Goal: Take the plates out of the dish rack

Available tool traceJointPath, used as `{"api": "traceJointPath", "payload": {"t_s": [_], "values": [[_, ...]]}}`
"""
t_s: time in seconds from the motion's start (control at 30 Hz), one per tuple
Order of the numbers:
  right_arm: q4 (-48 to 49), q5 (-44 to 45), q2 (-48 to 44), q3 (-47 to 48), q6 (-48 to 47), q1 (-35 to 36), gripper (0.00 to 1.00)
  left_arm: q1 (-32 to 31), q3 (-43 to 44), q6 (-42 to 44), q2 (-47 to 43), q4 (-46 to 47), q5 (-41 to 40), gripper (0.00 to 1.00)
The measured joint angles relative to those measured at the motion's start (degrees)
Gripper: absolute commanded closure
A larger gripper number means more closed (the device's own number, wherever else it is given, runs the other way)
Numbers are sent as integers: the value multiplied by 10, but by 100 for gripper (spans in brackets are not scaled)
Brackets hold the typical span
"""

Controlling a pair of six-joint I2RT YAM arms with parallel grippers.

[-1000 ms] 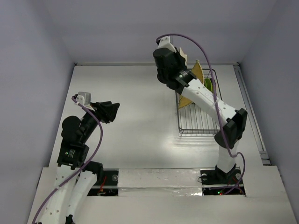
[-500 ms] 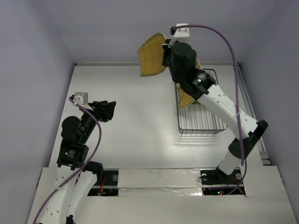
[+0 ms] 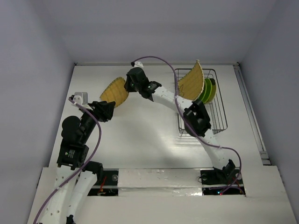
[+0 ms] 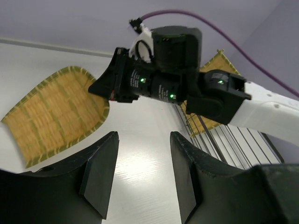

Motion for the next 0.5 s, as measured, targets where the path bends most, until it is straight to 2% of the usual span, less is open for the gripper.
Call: {"api": "traceJointPath", "payload": {"t_s": [0.07, 0.17, 0.2, 0.27, 0.3, 0.37, 0.4, 0.5], "values": [[4, -26, 21, 5, 29, 0, 95, 0, 0, 0, 0, 0, 0, 55], [14, -62, 40, 5, 66, 0, 83, 0, 0, 0, 0, 0, 2, 55], [18, -74, 44, 5, 78, 0, 75, 0, 0, 0, 0, 0, 3, 55], [20, -95, 50, 5, 99, -1, 66, 0, 0, 0, 0, 0, 4, 55], [20, -103, 52, 5, 106, -1, 52, 0, 0, 0, 0, 0, 5, 55], [23, -117, 53, 3, 119, -1, 42, 0, 0, 0, 0, 0, 5, 55], [34, -121, 52, -3, 124, -1, 33, 0, 0, 0, 0, 0, 5, 55], [50, -126, 50, -23, 126, -1, 25, 0, 0, 0, 1, 1, 8, 55]]}}
